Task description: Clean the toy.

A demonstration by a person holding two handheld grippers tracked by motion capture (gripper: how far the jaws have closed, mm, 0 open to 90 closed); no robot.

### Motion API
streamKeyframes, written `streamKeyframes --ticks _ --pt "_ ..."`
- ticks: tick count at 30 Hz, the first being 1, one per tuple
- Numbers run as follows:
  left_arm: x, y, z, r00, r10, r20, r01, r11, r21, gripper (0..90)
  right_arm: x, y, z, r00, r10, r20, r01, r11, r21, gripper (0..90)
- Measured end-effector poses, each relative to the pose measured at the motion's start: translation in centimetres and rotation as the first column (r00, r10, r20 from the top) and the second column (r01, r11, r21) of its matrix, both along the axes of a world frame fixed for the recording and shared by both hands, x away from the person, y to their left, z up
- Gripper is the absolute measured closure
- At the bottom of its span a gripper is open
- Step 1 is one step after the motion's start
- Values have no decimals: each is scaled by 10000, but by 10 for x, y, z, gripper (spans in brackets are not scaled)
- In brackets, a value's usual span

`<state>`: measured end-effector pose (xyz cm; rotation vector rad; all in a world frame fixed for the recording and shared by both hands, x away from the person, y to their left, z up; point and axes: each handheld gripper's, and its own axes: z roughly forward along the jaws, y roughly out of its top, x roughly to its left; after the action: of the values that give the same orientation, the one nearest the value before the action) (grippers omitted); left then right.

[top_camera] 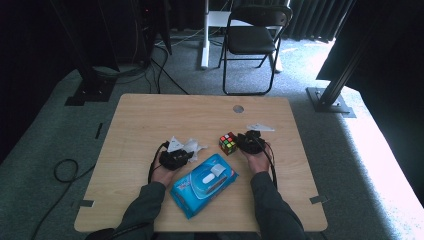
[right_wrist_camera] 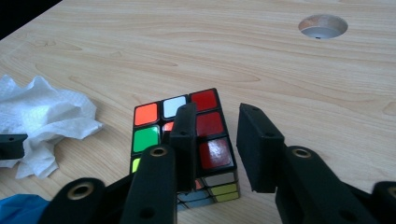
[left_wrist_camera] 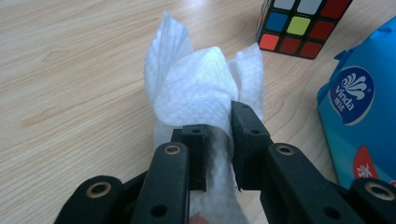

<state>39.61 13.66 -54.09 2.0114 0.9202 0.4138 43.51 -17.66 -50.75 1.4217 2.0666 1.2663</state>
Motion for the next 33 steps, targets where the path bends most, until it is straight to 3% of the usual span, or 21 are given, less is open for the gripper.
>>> streamKeyframes --ticks 10,18,23,33 --pt "0 0 0 10000 0 -6 0 10000 -17 774 -1 0 3 9999 -46 161 46 10000 -37 712" --pt "0 0 0 10000 -11 14 11 10000 11 773 1 -1 0 9999 -20 -155 23 9999 142 691" --pt "0 0 0 10000 -21 24 21 10000 15 773 2 -5 -1 9993 -52 -369 70 9988 482 661" --pt "0 0 0 10000 -26 26 26 10000 3 772 5 -10 -4 9963 -86 -858 200 9910 1323 710"
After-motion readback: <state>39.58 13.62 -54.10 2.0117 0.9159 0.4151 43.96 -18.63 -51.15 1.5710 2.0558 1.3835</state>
